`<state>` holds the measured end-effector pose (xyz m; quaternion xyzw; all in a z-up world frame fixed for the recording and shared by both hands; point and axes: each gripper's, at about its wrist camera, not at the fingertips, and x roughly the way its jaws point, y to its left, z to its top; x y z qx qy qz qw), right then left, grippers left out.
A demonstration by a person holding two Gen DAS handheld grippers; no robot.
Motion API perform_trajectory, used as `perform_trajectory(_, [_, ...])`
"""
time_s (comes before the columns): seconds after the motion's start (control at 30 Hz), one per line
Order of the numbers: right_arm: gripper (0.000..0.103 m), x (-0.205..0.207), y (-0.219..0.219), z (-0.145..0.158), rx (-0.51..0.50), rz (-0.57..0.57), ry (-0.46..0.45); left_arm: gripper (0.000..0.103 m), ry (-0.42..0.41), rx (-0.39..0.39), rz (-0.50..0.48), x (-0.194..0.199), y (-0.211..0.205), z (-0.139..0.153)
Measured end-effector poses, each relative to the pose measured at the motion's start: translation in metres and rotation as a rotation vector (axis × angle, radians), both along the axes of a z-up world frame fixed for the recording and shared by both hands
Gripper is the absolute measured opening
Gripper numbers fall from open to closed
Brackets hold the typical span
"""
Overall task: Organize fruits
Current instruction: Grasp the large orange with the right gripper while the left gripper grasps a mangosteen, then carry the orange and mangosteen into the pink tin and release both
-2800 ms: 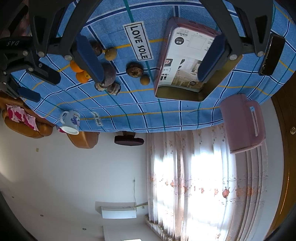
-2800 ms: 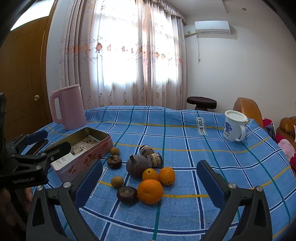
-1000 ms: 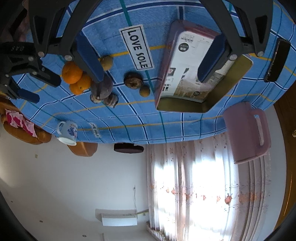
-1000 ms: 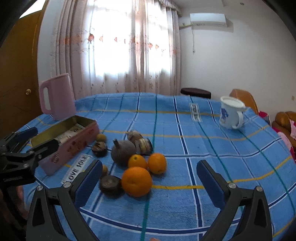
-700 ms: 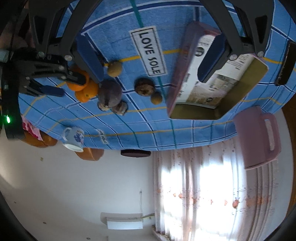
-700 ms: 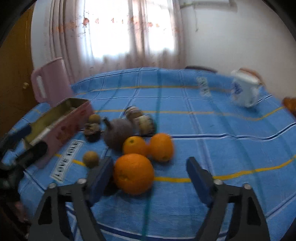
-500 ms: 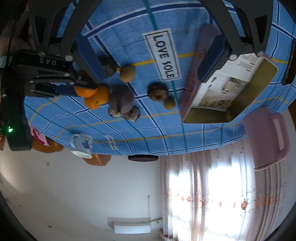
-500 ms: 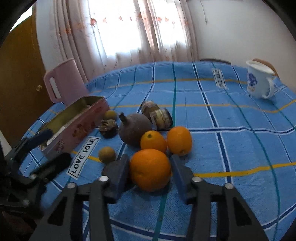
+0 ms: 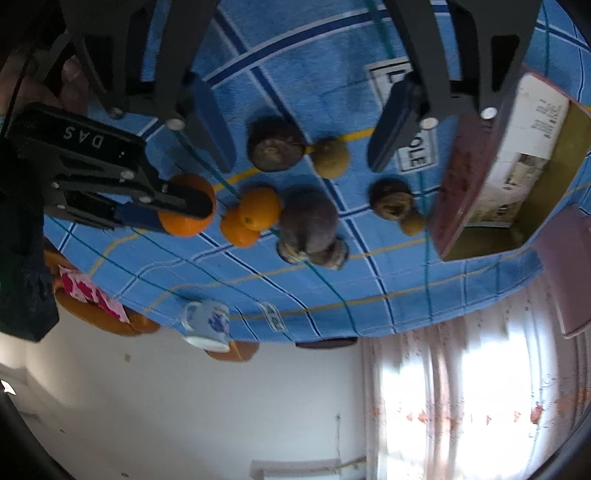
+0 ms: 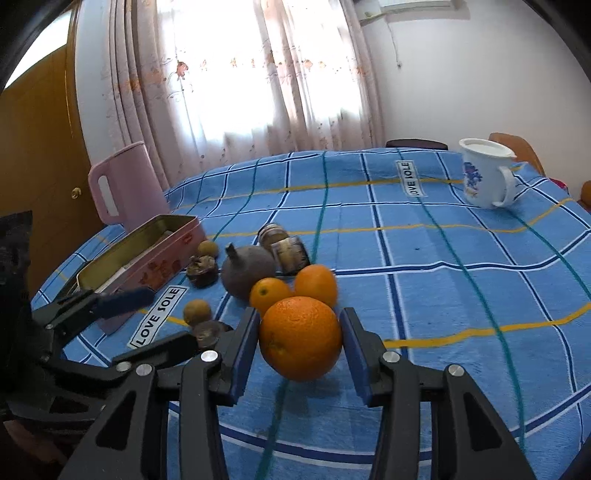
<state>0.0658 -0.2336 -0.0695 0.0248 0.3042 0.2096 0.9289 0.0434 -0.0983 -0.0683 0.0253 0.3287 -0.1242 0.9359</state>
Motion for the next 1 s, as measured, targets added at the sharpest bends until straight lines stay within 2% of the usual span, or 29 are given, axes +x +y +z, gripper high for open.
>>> perform_trajectory(0.03, [0.047, 0.000, -0.002, 0.000, 0.002, -0.002, -0.002, 0.063, 0.005, -0.002, -0.008, 0.001, -0.002, 0.000])
perform_trajectory(0.13, [0.047, -0.002, -0.006, 0.000, 0.009, 0.001, -0.004, 0.057, 0.037, -0.004, -0.029, 0.008, -0.008, -0.003])
perform_trajectory(0.23, [0.047, -0.003, -0.009, -0.001, 0.011, 0.002, -0.010, 0.054, 0.066, -0.006, -0.046, 0.014, -0.015, -0.009])
perform_trajectory(0.47, [0.047, -0.005, -0.009, -0.001, 0.004, 0.004, -0.019, 0.048, 0.069, 0.017, -0.067, 0.021, -0.025, -0.011])
perform_trajectory(0.53, [0.047, -0.006, -0.009, -0.001, 0.001, 0.004, -0.022, 0.039, 0.067, 0.015, -0.056, 0.022, -0.023, -0.010])
perform_trajectory(0.6, [0.047, -0.006, -0.009, 0.000, 0.003, 0.002, -0.026, 0.035, 0.067, 0.000, -0.055, 0.021, -0.019, -0.010])
perform_trajectory(1.0, [0.047, -0.010, -0.009, 0.006, 0.008, -0.003, -0.056, 0.034, 0.031, -0.043, -0.073, 0.011, -0.009, -0.003])
